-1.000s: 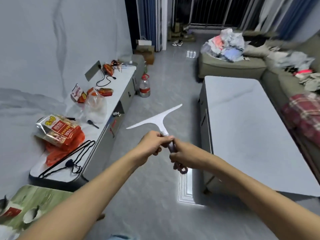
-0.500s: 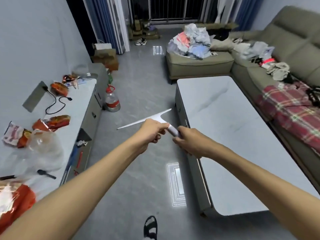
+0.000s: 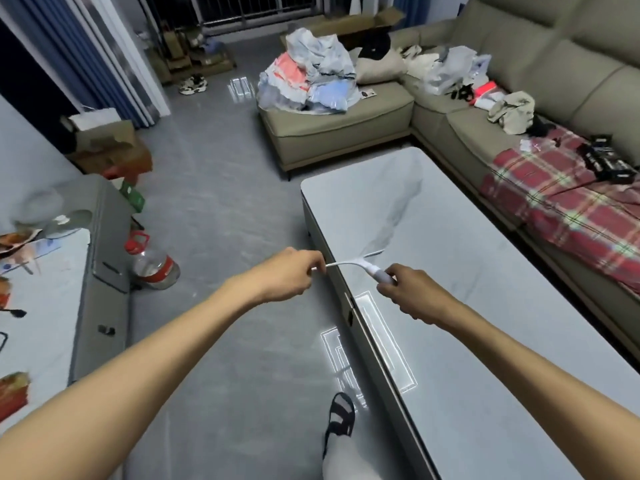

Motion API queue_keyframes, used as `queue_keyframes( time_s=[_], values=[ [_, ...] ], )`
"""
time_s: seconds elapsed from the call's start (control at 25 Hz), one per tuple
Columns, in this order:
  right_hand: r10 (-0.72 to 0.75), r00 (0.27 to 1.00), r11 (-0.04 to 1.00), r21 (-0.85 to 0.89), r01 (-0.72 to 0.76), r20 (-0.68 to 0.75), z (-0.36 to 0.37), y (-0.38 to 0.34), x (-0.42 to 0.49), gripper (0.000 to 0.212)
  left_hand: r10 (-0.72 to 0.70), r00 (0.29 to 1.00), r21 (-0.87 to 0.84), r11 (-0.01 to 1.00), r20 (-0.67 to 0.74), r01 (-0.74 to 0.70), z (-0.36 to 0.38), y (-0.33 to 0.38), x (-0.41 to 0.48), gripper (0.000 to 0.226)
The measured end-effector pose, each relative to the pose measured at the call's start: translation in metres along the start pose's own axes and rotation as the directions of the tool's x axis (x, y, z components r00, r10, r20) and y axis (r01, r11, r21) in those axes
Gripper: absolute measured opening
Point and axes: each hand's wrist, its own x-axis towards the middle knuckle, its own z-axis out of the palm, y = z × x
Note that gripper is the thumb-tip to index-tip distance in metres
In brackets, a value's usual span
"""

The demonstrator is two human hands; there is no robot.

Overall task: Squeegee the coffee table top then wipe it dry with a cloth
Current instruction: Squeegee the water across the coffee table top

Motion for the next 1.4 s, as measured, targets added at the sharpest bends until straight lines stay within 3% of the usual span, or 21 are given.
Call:
queue_keyframes(
  time_s=[0.08,0.2,0.48,0.72,0.88,1.04,1.16,1.28,1.32,1.4],
  values=[
    [0.011,1.0,1.0,0.027,-0.011,0.024,-0.026,-0.012,0.048,0.03,0.036,0.997,0.081,0.996,0.075,-0.042,-0.032,-0.015,0.045,0.037],
    [0.055,0.998,0.992,0.109,-0.057,0.017,-0.07,-0.034,0.116,0.033,0.103,0.994,0.08,0.991,0.047,-0.106,-0.083,-0.035,0.113,0.034],
    [0.287,0.947,0.945,0.203,-0.255,-0.146,-0.116,-0.055,0.286,0.019,0.18,0.973,0.145,0.969,0.148,-0.201,-0.166,-0.113,0.316,0.034],
    [0.475,0.855,0.821,0.453,-0.347,-0.206,-0.17,-0.067,0.382,0.018,0.326,0.924,0.023,0.941,0.199,-0.337,-0.234,-0.108,0.482,0.033],
    [0.537,0.821,0.777,0.493,-0.392,-0.194,-0.194,-0.039,0.463,0.027,0.26,0.942,-0.05,0.965,0.212,-0.256,-0.229,-0.102,0.588,0.014],
    [0.576,0.795,0.757,0.491,-0.43,-0.191,-0.223,-0.002,0.567,0.043,0.158,0.96,-0.013,0.987,0.233,-0.159,-0.209,-0.101,0.702,0.029],
    [0.631,0.753,0.681,0.6,-0.42,-0.188,-0.241,0.021,0.619,0.043,0.095,0.968,0.018,0.995,0.234,-0.102,-0.193,-0.099,0.773,0.039],
    [0.661,0.731,0.633,0.649,-0.422,-0.169,-0.242,0.058,0.67,0.032,0.088,0.96,0.048,0.993,0.267,-0.104,-0.151,-0.107,0.859,0.019],
    [0.673,0.72,0.626,0.648,-0.434,-0.168,-0.235,0.074,0.688,0.028,0.093,0.955,0.063,0.991,0.281,-0.115,-0.128,-0.117,0.89,0.021],
    [0.706,0.681,0.617,0.639,-0.459,-0.193,-0.215,0.105,0.723,0.027,0.075,0.938,0.127,0.984,0.337,-0.124,-0.079,-0.137,0.946,0.047]
  ],
)
